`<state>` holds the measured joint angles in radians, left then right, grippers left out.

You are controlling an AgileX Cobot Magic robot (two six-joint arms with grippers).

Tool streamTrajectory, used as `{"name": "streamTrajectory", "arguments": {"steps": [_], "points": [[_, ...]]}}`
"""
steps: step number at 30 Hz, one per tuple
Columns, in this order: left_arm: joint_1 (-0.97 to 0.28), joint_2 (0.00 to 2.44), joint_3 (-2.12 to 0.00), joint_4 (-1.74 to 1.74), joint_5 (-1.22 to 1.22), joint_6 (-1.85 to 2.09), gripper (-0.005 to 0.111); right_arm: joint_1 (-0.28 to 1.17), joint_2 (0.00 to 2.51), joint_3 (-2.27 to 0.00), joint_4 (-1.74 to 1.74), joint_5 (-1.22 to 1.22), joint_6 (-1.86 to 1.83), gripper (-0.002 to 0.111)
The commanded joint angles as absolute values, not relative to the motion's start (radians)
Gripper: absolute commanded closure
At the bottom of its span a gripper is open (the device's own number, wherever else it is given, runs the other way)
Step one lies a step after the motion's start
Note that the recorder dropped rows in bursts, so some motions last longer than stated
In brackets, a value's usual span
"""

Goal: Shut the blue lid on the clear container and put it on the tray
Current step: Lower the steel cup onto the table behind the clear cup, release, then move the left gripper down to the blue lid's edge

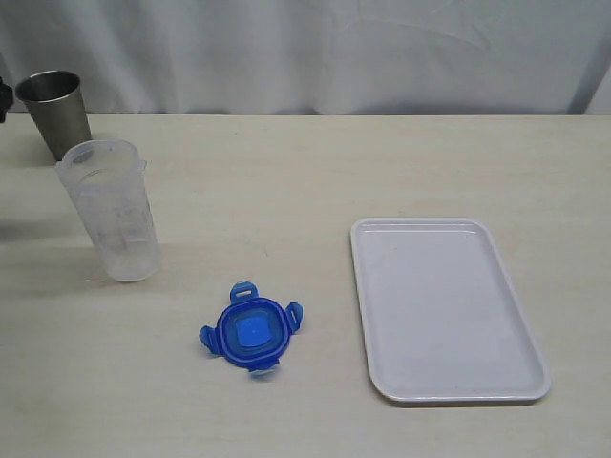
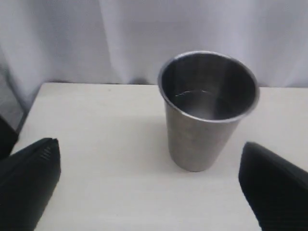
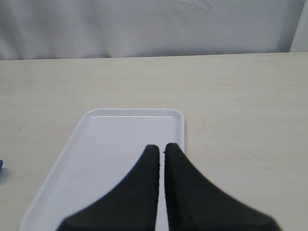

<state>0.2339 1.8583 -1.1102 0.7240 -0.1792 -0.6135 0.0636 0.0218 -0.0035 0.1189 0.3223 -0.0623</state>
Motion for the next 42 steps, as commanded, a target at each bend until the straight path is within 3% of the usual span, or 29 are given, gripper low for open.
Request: {"name": "streamTrajectory", "arguments": {"steps": [1, 5, 11, 30, 36, 42], "points": [[0.217, 1.724, -1.105, 0.717, 0.064, -0.716, 0.002, 0.068, 0.022, 0.000, 0.118, 0.319, -0.061, 0.104], [0.149, 1.601, -1.105, 0.674, 0.315, -0.656, 0.002, 0.068, 0.022, 0.000, 0.118, 0.319, -0.061, 0.104], [0.134, 1.474, -1.111, 0.061, 0.516, -0.014, 0.002, 0.068, 0.022, 0.000, 0.118, 0.319, -0.061, 0.104], [0.125, 1.323, -1.095, -0.402, 1.119, 0.268, 0.002, 0.068, 0.022, 0.000, 0.118, 0.319, -0.061, 0.104], [0.017, 1.271, -0.944, -0.408, 0.987, 0.265, 0.002, 0.068, 0.022, 0.000, 0.118, 0.319, -0.061, 0.104], [-0.186, 1.266, -0.811, -0.431, 0.837, 0.252, 0.002, 0.068, 0.022, 0.000, 0.118, 0.319, -0.061, 0.104]]}}
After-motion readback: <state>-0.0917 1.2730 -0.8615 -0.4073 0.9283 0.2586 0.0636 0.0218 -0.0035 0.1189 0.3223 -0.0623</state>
